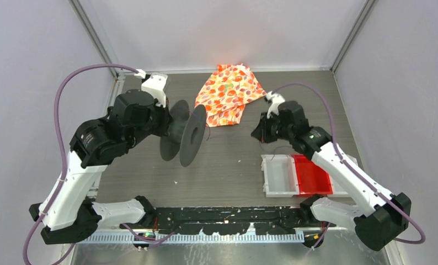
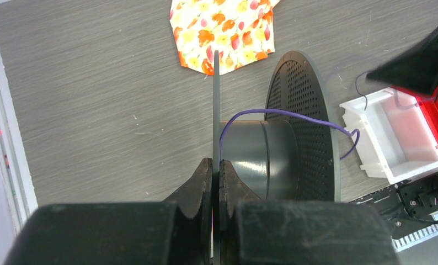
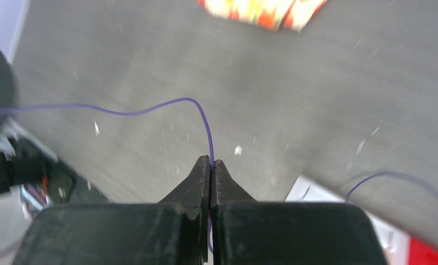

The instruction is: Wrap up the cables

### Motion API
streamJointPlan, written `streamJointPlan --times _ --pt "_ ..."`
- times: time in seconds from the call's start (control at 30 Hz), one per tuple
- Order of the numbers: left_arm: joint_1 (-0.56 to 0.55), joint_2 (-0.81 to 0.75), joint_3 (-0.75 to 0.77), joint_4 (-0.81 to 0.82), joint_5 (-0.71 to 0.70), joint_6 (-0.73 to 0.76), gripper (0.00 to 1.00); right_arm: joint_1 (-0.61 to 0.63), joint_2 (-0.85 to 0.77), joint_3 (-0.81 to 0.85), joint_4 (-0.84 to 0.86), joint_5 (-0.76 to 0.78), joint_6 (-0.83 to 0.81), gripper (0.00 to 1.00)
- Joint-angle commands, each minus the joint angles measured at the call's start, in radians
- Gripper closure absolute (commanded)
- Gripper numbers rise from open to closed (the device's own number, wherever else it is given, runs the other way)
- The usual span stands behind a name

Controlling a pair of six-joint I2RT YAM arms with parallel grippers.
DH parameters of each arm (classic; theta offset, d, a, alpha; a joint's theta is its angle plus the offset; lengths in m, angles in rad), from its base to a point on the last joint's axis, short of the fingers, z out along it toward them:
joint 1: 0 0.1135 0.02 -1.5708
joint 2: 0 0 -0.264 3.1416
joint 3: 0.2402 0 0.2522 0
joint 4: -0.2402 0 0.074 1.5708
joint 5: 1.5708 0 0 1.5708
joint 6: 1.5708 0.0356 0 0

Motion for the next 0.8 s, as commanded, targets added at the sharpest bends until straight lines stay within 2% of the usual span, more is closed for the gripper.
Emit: streamJointPlan --times 0.0,0.2,0.4,0.6,0.77 --pt "0.006 -0.055 -0.017 0.086 0.029 -0.001 1.00 -0.082 -0.001 0.197 0.004 0.150 0.041 1.00" --pt "0.006 -0.058 -0.012 0.046 0.090 -0.002 1.00 -0.194 0.157 0.311 0.007 0.196 0.103 1.00" --pt "0.008 -0.068 -0.008 0.021 0.112 -0.007 1.00 -0.302 0.288 0.312 0.049 0.192 0.160 1.00" --pt "0.008 -0.108 -0.017 0.089 0.107 -0.026 1.00 -0.279 0.333 0.253 0.056 0.086 0.145 0.99" --pt "0.008 -0.117 -0.061 0.233 0.103 -0.081 1.00 -0.128 0.295 0.183 0.045 0.123 0.102 1.00"
